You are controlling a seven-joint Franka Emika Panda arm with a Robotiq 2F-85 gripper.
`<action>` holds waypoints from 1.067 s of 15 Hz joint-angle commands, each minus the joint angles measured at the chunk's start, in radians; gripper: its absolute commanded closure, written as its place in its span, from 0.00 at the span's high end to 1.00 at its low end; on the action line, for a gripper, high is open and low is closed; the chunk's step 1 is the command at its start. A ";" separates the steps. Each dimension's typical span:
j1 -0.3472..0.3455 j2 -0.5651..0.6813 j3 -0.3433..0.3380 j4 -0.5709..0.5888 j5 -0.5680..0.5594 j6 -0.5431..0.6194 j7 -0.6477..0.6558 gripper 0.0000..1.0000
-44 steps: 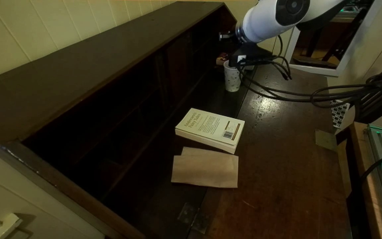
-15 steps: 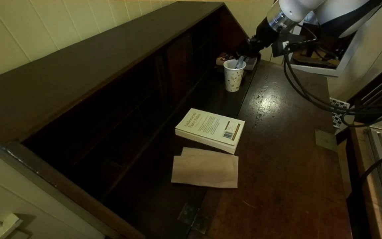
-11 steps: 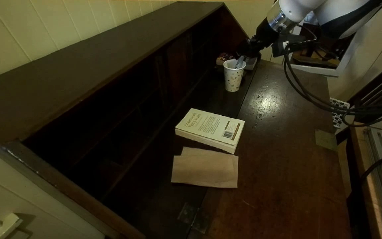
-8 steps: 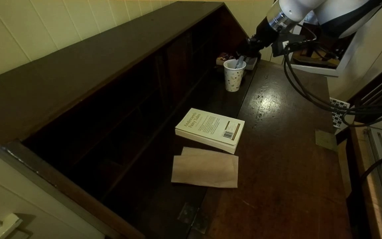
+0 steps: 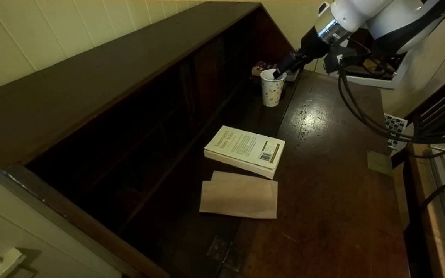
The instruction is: Pick up the marker and place it in the paper cup with the cap side down
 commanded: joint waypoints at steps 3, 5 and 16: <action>-0.014 -0.007 -0.043 0.046 -0.187 0.076 0.125 1.00; -0.008 -0.019 -0.059 0.063 -0.215 0.084 0.147 1.00; 0.031 -0.020 -0.118 0.195 -0.489 0.211 0.361 1.00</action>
